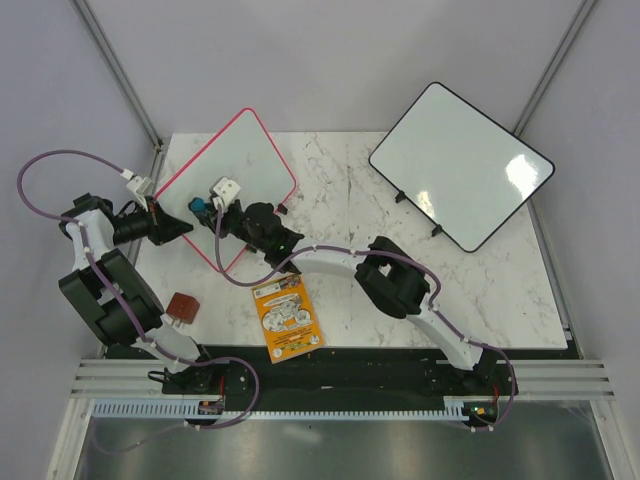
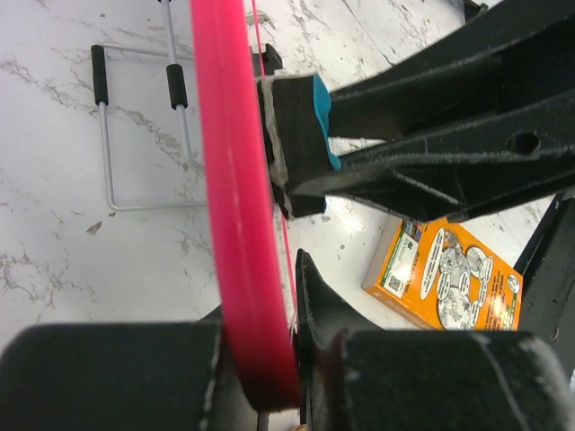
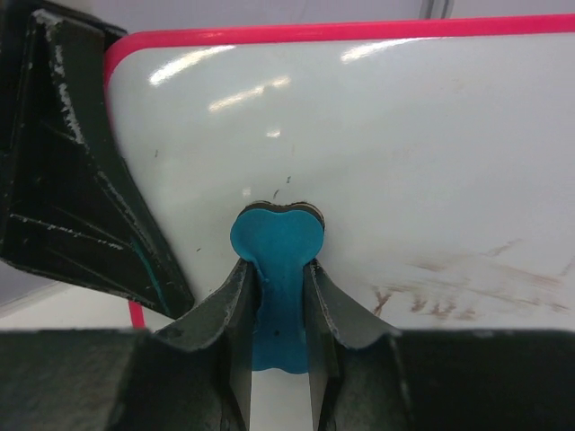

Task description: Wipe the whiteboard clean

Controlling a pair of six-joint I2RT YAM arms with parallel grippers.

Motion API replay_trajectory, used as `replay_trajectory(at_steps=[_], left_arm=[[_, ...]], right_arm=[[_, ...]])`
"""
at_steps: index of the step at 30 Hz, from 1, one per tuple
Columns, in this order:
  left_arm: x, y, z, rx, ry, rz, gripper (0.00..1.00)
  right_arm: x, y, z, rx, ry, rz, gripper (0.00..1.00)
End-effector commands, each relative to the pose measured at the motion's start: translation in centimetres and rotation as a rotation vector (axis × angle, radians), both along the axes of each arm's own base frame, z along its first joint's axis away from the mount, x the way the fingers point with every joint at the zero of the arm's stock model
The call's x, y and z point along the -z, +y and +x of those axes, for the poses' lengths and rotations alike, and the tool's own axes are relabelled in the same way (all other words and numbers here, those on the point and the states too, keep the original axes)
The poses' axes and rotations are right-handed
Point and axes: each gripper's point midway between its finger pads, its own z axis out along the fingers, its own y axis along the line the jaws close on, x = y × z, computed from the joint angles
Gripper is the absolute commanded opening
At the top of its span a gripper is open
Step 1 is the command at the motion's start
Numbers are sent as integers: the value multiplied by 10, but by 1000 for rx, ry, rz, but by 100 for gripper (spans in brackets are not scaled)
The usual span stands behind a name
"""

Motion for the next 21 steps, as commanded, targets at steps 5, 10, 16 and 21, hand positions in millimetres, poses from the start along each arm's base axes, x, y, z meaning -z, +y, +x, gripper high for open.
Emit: replay_trajectory(at_steps=[5, 10, 16, 21], left_arm=[[-14, -31, -14, 109, -53, 24, 2], [-15, -31, -14, 109, -53, 21, 2], [-15, -31, -13, 108, -53, 22, 2], [-13, -31, -12, 110, -51, 16, 2]], right_arm=[[35, -96, 134, 422, 54, -29, 0], [44, -108, 148, 488, 61, -76, 0], [54, -77, 117, 262, 72, -126, 0], [58, -44, 60, 57, 53, -152, 0]])
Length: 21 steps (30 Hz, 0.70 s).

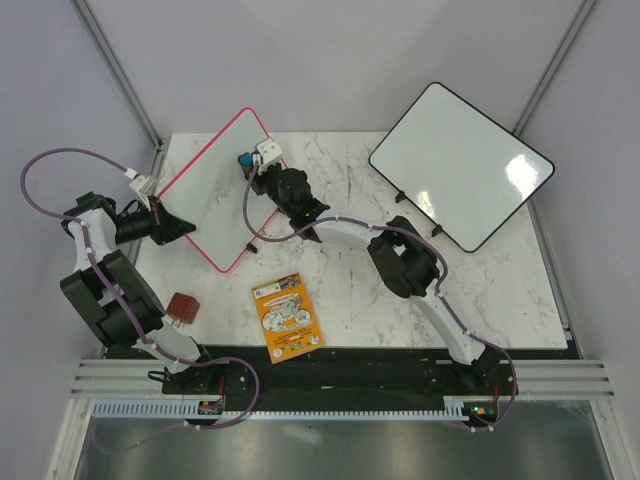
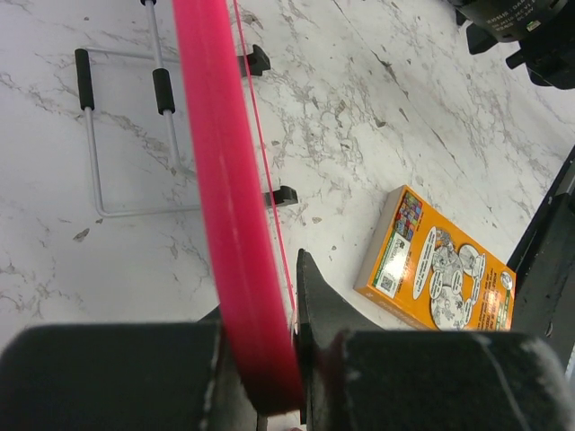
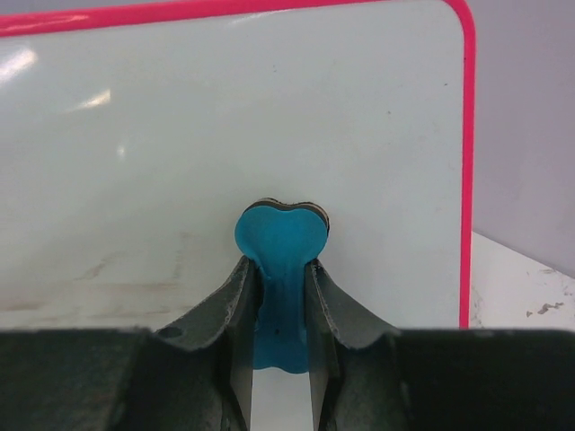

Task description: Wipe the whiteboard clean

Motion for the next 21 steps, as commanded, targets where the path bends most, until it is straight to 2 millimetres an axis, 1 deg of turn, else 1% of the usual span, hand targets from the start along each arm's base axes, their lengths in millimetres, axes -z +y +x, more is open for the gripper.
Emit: replay_trajectory(at_steps=[1, 2, 3, 4, 5, 6, 7, 10, 12, 13, 14, 15, 16, 17, 18, 19, 20, 21], left_arm=[[-10, -23, -11, 89, -50, 13, 2], [-11, -23, -10, 89, -52, 16, 2], [-10, -23, -10, 89, -50, 14, 2], [-10, -23, -11, 89, -52, 16, 2], [-10, -23, -11, 89, -51, 15, 2], [-10, -23, -11, 89, -52, 16, 2], [-9, -23, -11, 89, -49, 17, 2], [-9, -23, -11, 90, -48, 19, 2], [-10, -23, -11, 90, -51, 20, 2], [-10, -23, -11, 90, -51, 19, 2], [-10, -23, -11, 89, -52, 19, 2], [-10, -23, -11, 90, -52, 18, 2], [-10, -24, -12, 90, -51, 17, 2], [-11, -23, -12, 90, -55, 22, 2], [-11, -24, -13, 92, -53, 22, 2], [-11, -24, -13, 94, -58, 25, 2], [-11, -24, -14, 96, -55, 25, 2], [-12, -25, -15, 96, -54, 24, 2]], right_arm=[[49, 56, -84, -302, 74, -141, 0], [53, 66, -103, -364, 78, -153, 0], [47, 70, -114, -400, 71, -144, 0], [46, 73, -122, -425, 72, -139, 0], [50, 80, -141, -477, 78, -147, 0], [44, 83, -151, -503, 68, -143, 0], [45, 89, -165, -529, 68, -146, 0], [44, 97, -185, -573, 63, -155, 0], [49, 102, -186, -576, 78, -152, 0], [44, 104, -180, -562, 67, -143, 0], [57, 103, -169, -520, 89, -159, 0], [48, 101, -155, -493, 91, -128, 0], [57, 99, -144, -475, 105, -125, 0], [57, 96, -133, -449, 125, -103, 0], [47, 87, -110, -414, 138, -60, 0], [52, 83, -98, -392, 148, -51, 0], [51, 68, -72, -324, 153, -34, 0], [47, 63, -61, -298, 152, -19, 0]])
